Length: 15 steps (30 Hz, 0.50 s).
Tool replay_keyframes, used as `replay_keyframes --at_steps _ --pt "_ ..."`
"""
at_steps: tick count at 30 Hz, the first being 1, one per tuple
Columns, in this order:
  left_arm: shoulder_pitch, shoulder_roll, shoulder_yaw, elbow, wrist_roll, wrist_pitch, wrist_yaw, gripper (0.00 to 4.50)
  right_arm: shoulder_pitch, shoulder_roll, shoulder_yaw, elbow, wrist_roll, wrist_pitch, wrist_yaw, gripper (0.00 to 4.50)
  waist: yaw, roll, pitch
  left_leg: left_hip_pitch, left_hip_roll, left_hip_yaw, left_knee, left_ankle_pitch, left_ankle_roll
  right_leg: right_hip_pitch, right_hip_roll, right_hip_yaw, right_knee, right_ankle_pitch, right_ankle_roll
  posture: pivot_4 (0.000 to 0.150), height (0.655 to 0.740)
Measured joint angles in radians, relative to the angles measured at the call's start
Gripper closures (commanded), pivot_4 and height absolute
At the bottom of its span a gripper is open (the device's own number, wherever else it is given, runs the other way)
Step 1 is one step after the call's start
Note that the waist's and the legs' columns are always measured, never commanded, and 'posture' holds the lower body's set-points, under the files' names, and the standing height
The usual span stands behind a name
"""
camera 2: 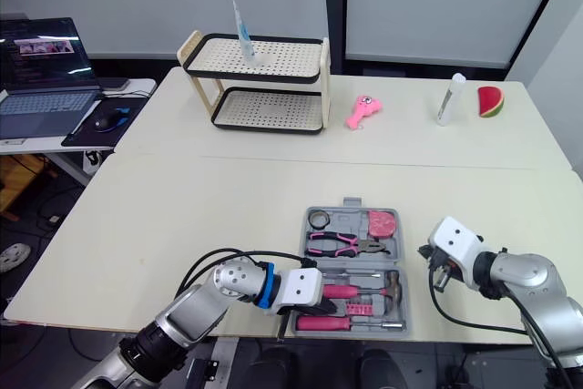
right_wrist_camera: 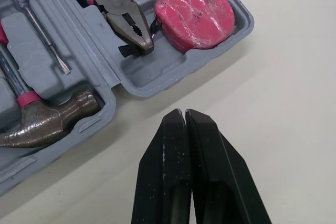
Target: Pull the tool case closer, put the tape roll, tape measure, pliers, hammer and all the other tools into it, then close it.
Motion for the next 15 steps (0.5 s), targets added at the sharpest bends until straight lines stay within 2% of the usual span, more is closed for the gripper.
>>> replay_keyframes --at_steps 2,8,15 --pt "-0.006 -0.006 -0.005 0.007 0.002 0.0 0.0 4.5 -0.033 0.016 -0.006 0.008 0.042 0.077 -0.001 3.97 0.0 0.0 0.0 0.0 0.0 0.0 0.0 0.0 0.0 0.0 0.0 0.0 0.0 0.0 0.0 0.15 0.74" --pt "-0.016 -0.01 -0.018 0.008 0.011 0.001 0.002 4.5 -0.189 0.06 -0.045 0.077 0.216 0.357 0.0 3.02 0.001 0.0 0.0 0.0 0.0 0.0 0.0 0.0 0.0 0.0 0.0 0.0 0.0 0.0 0.0 0.15 0.74" --pt "-0.016 -0.01 -0.025 0.001 0.017 0.006 0.007 4.5 -0.338 0.099 -0.044 0.236 0.279 0.52 -0.048 1.84 0.003 0.001 -0.001 0.0 0.0 0.0 0.0 0.0 0.0 0.0 0.0 0.0 0.0 0.0 0.0 0.15 0.74"
